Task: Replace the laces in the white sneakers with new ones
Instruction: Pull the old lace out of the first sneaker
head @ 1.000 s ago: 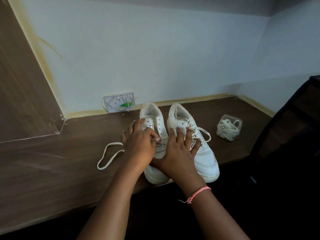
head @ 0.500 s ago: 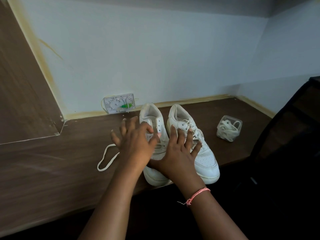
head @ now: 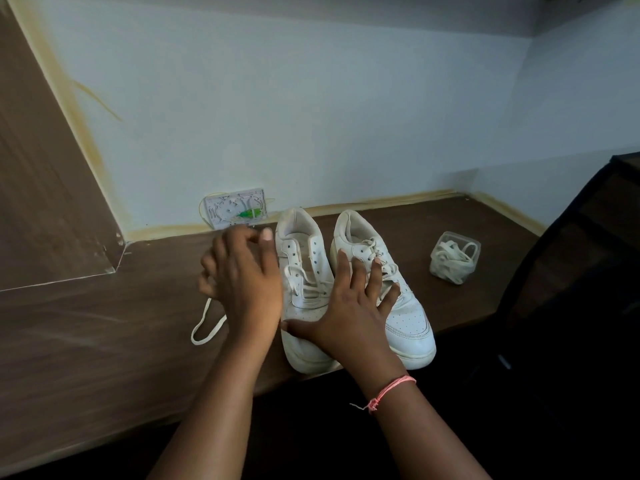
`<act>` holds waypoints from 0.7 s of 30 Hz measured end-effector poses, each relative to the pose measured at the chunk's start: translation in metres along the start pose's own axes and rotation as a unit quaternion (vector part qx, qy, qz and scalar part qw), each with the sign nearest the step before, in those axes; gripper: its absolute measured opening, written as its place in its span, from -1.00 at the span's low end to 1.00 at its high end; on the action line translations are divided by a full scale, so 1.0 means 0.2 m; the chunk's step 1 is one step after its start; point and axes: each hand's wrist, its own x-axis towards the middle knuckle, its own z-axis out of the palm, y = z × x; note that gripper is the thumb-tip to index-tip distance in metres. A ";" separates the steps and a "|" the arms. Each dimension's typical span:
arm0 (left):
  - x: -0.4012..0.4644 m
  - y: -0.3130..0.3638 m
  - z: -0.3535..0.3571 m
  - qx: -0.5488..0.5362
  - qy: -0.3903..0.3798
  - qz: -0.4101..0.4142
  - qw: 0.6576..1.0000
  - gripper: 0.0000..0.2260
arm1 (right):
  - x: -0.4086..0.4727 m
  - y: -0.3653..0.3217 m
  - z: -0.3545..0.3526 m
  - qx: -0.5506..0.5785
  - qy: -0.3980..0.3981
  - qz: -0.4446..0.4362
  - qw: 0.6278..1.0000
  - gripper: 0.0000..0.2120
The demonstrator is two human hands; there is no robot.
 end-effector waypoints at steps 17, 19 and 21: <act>0.06 -0.05 0.02 -0.072 -0.045 -0.204 0.975 -0.74 | 0.01 -0.01 -0.02 0.000 -0.017 0.009 1.000 0.29; 0.06 -0.04 0.00 -0.079 -0.014 -0.216 0.973 -0.75 | 0.01 -0.01 -0.02 -0.012 -0.015 0.003 1.000 0.28; 0.04 -0.04 0.00 -0.020 -0.051 -0.115 0.992 -0.73 | 0.01 -0.01 -0.01 -0.011 -0.010 0.003 1.000 0.28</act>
